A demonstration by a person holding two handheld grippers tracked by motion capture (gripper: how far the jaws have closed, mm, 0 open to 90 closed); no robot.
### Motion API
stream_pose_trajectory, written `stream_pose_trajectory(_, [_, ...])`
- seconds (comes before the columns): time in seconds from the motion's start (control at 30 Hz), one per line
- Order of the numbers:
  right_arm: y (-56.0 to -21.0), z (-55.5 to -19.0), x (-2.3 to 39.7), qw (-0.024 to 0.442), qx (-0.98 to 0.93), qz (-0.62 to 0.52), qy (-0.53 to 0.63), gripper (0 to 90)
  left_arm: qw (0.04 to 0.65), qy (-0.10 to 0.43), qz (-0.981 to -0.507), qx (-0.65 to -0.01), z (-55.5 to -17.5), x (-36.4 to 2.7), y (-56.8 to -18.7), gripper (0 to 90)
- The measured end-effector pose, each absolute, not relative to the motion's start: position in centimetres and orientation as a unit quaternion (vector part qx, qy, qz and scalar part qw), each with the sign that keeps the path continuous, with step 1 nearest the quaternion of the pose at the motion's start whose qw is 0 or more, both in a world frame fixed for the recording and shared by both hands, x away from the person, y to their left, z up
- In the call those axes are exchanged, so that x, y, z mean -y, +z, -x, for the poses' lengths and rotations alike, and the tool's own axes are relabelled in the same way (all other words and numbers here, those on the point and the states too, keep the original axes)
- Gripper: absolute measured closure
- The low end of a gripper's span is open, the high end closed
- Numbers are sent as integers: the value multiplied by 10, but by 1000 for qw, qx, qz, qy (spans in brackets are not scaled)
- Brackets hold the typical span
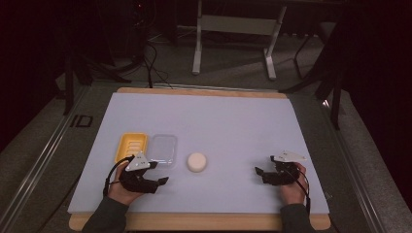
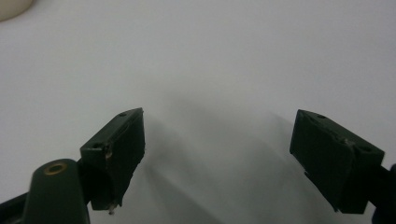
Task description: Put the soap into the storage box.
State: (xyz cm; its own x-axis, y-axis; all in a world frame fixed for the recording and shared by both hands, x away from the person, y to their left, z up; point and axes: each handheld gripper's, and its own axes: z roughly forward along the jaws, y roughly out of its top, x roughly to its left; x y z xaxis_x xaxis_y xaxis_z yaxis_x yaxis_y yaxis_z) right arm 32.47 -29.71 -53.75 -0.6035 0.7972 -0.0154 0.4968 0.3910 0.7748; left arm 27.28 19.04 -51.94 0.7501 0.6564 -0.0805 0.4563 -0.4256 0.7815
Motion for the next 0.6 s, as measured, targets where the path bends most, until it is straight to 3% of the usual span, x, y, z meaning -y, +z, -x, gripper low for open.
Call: stream_pose_trajectory(0.6, [-536,-318,303,200,-797,-381,424,161,398,129,-843,-339,-272,-188,-518,268])
